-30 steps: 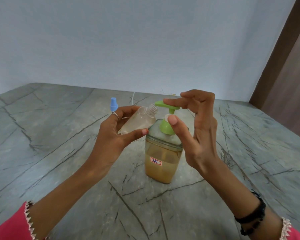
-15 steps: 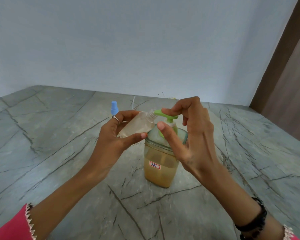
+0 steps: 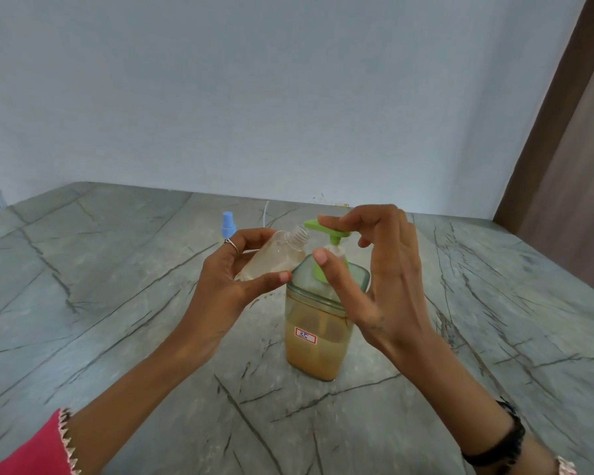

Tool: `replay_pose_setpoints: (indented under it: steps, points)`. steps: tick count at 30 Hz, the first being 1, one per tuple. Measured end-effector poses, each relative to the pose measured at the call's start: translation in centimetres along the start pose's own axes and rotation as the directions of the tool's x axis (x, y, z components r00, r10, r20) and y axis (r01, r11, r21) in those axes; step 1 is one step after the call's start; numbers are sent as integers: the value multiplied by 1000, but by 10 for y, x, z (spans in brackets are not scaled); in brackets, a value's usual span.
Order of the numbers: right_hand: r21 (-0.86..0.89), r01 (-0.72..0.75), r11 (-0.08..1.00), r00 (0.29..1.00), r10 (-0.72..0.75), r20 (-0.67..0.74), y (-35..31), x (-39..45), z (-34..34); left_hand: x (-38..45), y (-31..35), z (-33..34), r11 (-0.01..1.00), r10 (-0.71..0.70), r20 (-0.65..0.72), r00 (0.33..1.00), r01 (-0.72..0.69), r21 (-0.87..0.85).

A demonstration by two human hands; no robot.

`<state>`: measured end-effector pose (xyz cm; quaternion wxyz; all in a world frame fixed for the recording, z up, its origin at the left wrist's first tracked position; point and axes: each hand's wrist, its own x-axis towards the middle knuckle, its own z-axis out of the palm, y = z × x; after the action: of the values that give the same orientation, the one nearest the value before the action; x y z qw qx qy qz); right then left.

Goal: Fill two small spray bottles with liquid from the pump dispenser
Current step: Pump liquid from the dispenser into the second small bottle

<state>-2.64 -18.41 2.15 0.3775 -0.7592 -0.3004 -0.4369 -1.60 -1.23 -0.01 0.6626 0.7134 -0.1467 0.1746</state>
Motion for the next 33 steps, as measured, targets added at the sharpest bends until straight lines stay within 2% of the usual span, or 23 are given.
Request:
replay_pose_setpoints:
  steps: [5, 12, 19, 23, 28, 33]
  points:
    - [72, -51, 996, 998, 50, 24, 2, 3, -1, 0, -3, -1, 1000, 12, 4, 1000, -12, -3]
    - [78, -48, 996, 999, 46, 25, 1, 4, 4, 1, -1, 2, 999, 41, -13, 999, -41, -9]
    - [-19, -42, 999, 998, 43, 44, 3, -1, 0, -1, 0, 4, 999, 39, -34, 999, -40, -25]
    - [-14, -64, 998, 991, 65, 114, 4, -9, -3, -3, -2, 5, 998, 34, -29, 999, -36, -60]
    - [-97, 73, 993, 969, -47, 244, 10, -20, -1, -7, -6, 7, 993, 49, -44, 998, -54, -105]
    - [-27, 33, 999, 945, -22, 326, 9, -16, -10, -14, -11, 6, 991, 24, -45, 999, -29, -129]
